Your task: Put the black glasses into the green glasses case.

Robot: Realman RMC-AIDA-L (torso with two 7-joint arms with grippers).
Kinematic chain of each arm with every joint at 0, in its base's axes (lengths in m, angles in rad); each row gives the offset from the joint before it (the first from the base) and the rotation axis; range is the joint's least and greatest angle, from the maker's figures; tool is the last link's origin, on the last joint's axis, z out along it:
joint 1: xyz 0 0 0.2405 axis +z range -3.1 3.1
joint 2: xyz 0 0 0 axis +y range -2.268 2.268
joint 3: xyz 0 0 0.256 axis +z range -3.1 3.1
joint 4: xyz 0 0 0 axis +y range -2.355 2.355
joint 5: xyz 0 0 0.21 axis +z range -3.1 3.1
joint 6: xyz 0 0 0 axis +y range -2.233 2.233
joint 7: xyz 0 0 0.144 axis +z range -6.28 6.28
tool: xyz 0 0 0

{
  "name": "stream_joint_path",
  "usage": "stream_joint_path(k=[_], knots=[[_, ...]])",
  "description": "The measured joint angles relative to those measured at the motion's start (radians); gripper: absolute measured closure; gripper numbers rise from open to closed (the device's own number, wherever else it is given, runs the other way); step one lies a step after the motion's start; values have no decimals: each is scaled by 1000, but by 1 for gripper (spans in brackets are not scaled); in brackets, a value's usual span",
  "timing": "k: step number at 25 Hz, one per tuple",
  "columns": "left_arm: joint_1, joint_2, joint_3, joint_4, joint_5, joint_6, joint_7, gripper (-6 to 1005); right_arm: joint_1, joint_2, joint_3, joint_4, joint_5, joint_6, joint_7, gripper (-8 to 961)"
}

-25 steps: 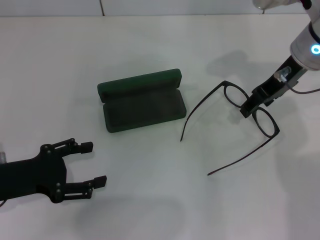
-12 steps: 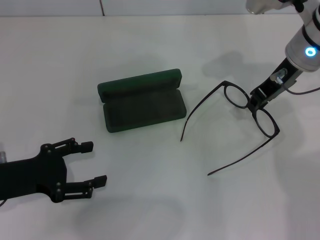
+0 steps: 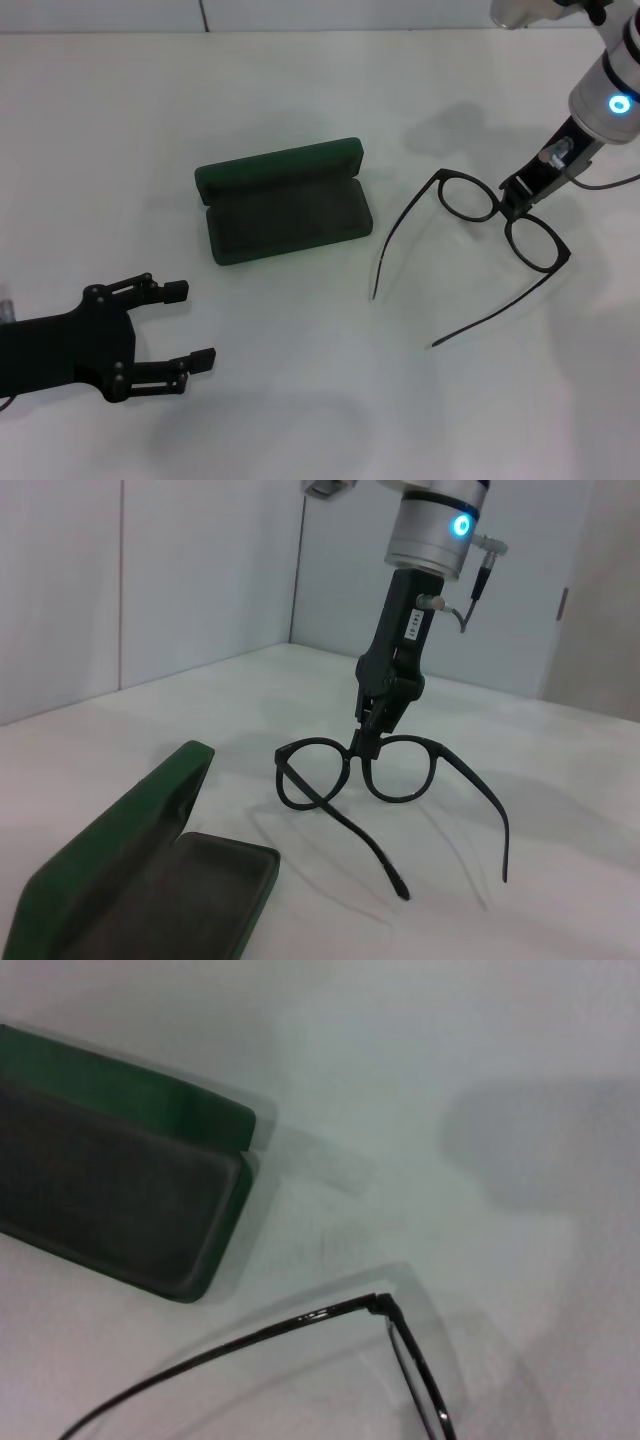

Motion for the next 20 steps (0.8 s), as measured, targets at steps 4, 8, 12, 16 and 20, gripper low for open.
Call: stream_joint_path(k=[4,8,12,16,20], knots=[[1,0,0,-1,0,-1,-2,125,-2,-2,-3,-8,-3,-2,-2,918],[2,0,-1,-1,0,0,-5,125,-29,-7,-1,-60,2,-13,-13,919],[1,1,-1,-11,-4,1,-7,124,-87,-12,16,-148,34,-30,-33,920],[1,6,-8,-19,-11,27,-7,124,-147,-29,137,-206,116,-78,-125,921],[-1,8,-10,-21,-19,56,-13,124,-204,-40,216,-244,177,-102,-206,921]])
